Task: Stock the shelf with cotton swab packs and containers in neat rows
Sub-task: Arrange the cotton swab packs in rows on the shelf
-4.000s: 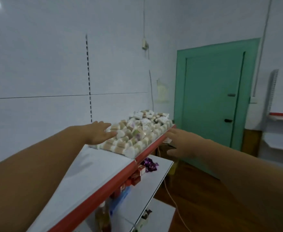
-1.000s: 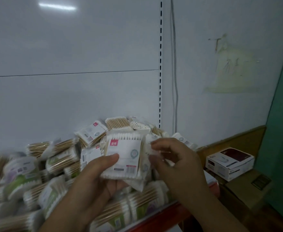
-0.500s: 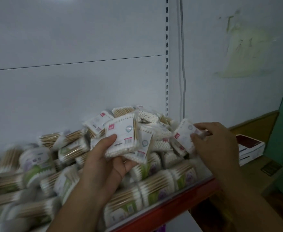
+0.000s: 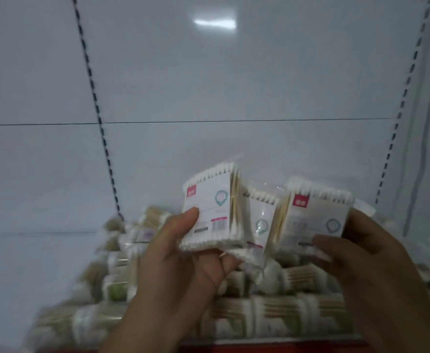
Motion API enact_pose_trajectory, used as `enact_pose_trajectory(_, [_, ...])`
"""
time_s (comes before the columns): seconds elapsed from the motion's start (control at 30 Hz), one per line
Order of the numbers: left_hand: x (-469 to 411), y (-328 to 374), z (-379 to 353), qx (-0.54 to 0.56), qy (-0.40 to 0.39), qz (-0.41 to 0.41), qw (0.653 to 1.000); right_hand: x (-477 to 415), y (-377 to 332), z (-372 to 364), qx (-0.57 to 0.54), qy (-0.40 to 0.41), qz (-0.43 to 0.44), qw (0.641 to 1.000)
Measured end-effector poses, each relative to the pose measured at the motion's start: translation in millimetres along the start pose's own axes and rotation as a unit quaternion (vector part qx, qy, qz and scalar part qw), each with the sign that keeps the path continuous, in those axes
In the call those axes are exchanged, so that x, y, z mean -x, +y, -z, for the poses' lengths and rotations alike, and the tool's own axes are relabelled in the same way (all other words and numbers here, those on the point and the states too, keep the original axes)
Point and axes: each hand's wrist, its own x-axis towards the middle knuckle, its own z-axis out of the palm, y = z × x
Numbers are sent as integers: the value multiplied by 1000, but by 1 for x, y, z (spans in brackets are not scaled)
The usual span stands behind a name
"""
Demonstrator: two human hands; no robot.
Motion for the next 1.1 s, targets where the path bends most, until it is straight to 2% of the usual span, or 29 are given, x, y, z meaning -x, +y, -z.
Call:
enact_pose_trajectory(0.2, [127, 153, 81, -46, 99, -113, 988, 73, 25, -197, 5, -163, -65, 984])
enact_pose_trajectory(0.37, [225, 266, 157, -72, 187, -163, 966, 145, 52, -348, -22, -263, -60, 963])
enact_pose_trajectory(0.53, [286, 347, 225, -47, 250, -188, 949, 184, 77, -459, 5, -310, -83, 947])
enact_pose_trajectory(0.67, [306, 406, 289, -37, 278, -185, 942, 176, 108, -548, 7, -322, -73, 944])
enact_pose_trajectory(0.8, [316, 476, 352, -38, 324, -165, 931, 143, 141, -650, 50, -333, -19, 942])
enact_pose_trajectory(0.9, [332, 533, 404, -34, 359, -186, 914, 111, 176, -729, 82, -331, 26, 940])
enact_pose_trajectory(1.1, [365, 625, 475, -47, 375, -201, 904, 91, 263, -870, 190, -357, 55, 913])
